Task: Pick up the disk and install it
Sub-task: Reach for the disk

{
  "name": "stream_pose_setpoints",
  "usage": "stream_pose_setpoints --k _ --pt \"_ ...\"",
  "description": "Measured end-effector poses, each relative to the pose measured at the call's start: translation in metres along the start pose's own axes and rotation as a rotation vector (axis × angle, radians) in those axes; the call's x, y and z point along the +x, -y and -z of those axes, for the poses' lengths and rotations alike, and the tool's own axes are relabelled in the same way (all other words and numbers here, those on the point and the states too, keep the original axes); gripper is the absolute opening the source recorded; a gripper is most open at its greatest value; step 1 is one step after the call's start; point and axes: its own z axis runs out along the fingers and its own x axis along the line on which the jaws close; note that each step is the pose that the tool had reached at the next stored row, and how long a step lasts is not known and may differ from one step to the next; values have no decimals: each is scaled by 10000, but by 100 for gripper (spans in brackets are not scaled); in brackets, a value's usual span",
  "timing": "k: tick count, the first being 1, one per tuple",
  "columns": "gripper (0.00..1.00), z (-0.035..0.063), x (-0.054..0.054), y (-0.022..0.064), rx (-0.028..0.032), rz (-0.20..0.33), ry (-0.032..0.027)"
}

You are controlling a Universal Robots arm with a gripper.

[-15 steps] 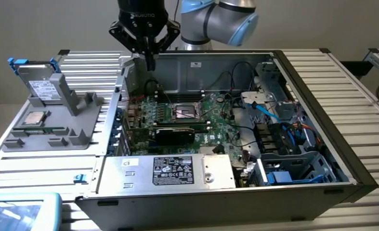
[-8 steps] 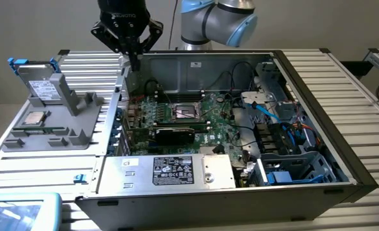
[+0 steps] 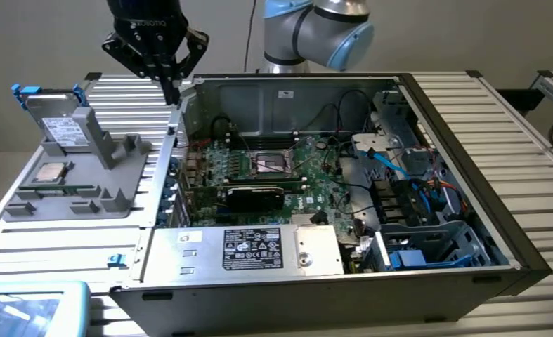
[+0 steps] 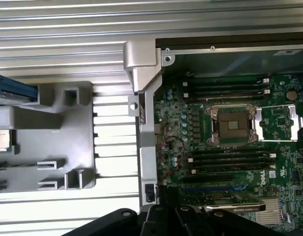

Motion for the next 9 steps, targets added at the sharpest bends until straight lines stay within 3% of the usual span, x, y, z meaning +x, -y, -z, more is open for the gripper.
stream_pose_setpoints --k 9 --pt "11 -5 370 -103 1 -1 -4"
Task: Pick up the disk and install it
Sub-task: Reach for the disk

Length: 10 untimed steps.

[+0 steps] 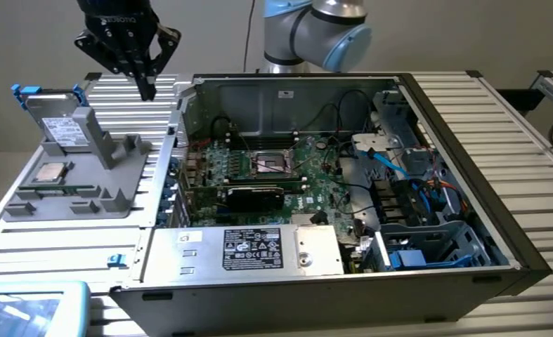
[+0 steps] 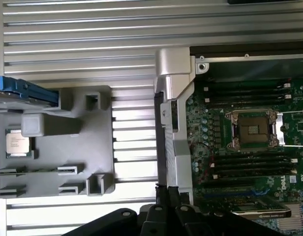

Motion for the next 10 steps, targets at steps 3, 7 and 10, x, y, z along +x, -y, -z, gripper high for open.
stream_pose_setpoints --k 3,7,10 --pt "11 -3 135 -36 -2 0 1" --pt "11 -5 317 -67 -1 1 0" --pt "11 -8 457 -80 -1 1 -2"
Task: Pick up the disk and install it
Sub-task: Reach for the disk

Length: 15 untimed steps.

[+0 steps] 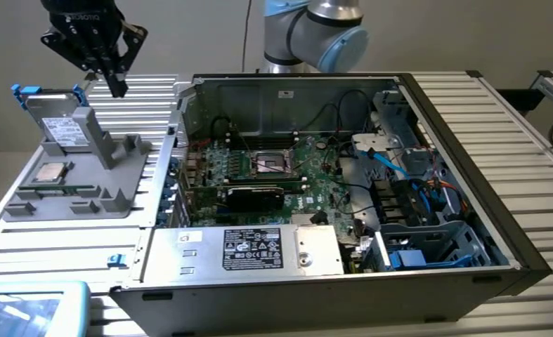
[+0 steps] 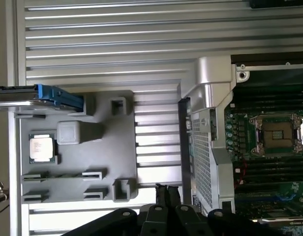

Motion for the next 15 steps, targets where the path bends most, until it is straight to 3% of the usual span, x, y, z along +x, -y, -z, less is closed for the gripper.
stream_pose_setpoints --k 15 --pt "11 -26 689 -51 0 0 -6"
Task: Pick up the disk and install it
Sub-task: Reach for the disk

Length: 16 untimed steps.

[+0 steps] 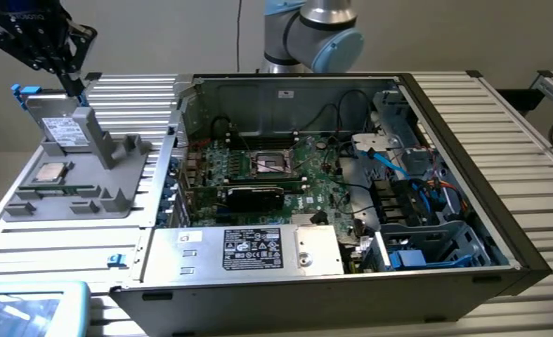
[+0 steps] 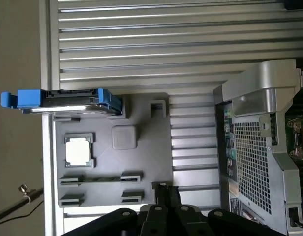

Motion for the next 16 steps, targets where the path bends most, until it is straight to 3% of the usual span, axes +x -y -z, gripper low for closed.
stream_pose_setpoints --k 5,16 --pt "11 -16 220 -55 0 0 0" --pt "11 -71 553 -290 1 -2 -2"
